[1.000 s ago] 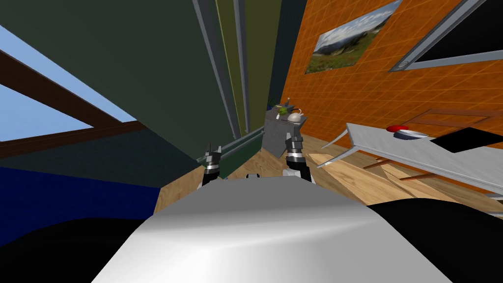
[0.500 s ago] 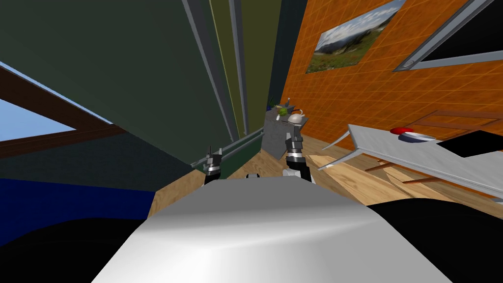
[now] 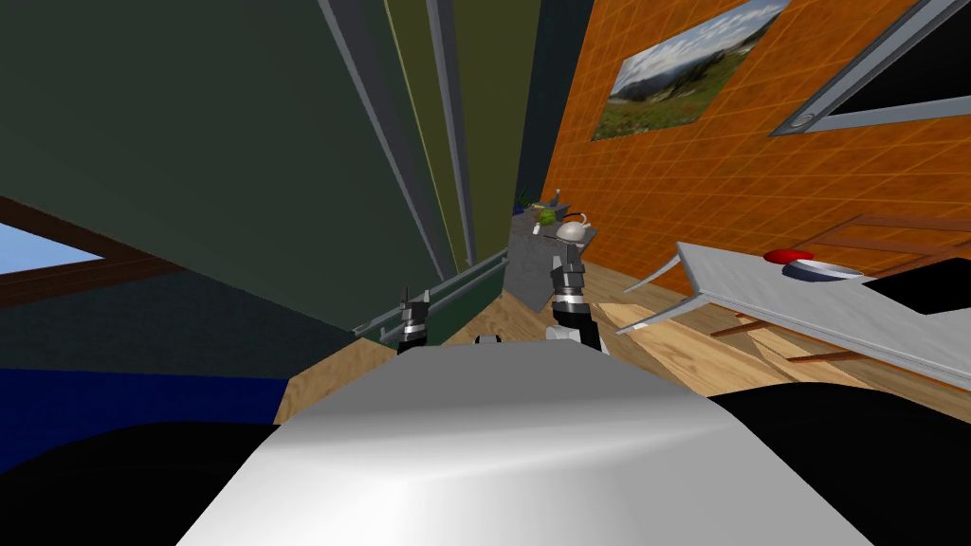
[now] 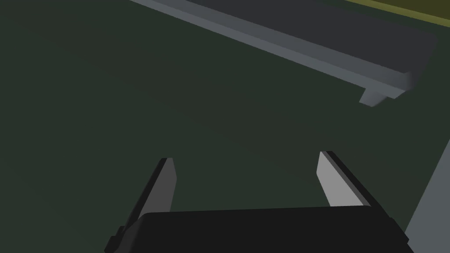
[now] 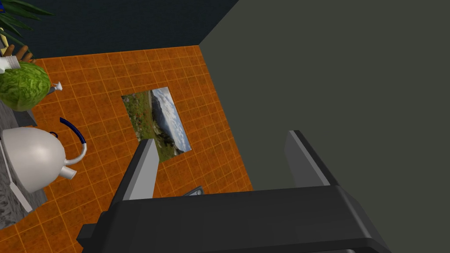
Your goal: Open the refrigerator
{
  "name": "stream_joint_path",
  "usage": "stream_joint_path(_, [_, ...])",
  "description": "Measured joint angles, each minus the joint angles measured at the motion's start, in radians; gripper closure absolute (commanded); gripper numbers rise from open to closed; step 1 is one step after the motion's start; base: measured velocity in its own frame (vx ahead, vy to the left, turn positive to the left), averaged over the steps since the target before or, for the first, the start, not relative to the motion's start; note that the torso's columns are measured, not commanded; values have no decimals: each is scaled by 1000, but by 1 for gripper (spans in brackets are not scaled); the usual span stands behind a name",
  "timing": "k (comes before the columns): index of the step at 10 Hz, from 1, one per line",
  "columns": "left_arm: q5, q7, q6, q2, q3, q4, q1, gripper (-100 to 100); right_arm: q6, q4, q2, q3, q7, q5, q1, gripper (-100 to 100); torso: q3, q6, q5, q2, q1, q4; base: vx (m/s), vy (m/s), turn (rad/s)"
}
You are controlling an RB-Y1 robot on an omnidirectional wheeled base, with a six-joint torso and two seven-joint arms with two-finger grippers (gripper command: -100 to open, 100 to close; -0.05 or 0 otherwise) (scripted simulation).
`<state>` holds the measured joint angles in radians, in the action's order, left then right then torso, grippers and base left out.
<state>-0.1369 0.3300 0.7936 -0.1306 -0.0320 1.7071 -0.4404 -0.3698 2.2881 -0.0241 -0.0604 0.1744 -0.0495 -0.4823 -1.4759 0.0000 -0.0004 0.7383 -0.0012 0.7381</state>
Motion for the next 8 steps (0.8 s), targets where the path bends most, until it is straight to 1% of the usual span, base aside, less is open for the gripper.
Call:
stream_joint_path(2, [-18, 19, 25, -2, -1, -48, 10, -100, 0, 0, 0, 0, 0, 0, 0, 0, 0, 0, 1, -1, 2, 0, 140, -51, -2])
stream_joint_path(8, [-69, 77, 122, 19, -8, -200, 26, -100, 0, 0, 0, 0, 0, 0, 0, 0, 0, 0, 0, 0, 1, 0, 134, -56, -2])
